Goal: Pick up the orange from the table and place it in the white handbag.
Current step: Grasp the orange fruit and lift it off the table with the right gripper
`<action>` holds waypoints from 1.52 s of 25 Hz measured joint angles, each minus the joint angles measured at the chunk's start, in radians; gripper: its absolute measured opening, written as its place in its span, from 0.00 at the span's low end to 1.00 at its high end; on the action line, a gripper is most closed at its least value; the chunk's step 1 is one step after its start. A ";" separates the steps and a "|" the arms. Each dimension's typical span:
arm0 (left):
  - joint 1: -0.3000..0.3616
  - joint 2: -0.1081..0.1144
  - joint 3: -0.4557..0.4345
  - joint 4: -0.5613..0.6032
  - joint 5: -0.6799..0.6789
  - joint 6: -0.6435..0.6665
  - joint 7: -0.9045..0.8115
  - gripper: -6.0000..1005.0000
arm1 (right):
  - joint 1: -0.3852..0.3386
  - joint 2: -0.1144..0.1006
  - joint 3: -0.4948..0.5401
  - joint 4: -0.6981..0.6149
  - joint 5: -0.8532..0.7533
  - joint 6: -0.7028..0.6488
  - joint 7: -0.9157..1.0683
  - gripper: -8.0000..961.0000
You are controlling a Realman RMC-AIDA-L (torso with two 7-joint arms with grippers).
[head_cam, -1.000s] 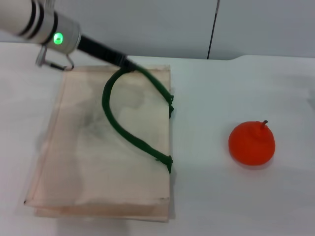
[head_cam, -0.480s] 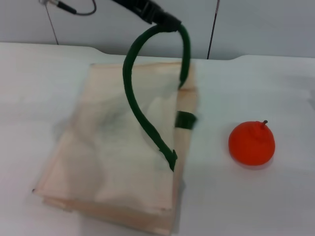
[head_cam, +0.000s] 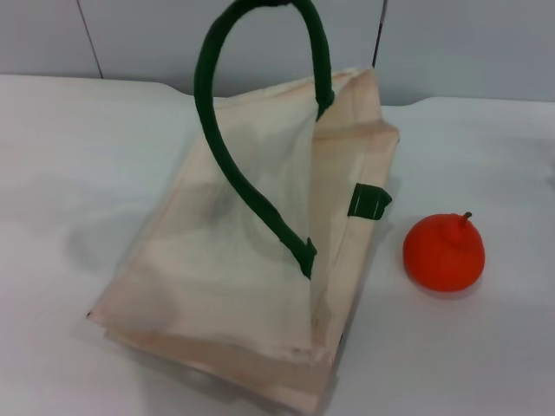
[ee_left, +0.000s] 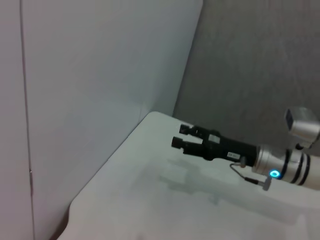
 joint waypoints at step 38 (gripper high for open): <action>-0.042 0.041 0.003 -0.007 0.033 0.041 -0.041 0.13 | 0.050 -0.054 -0.480 -0.461 -0.869 0.547 0.853 0.92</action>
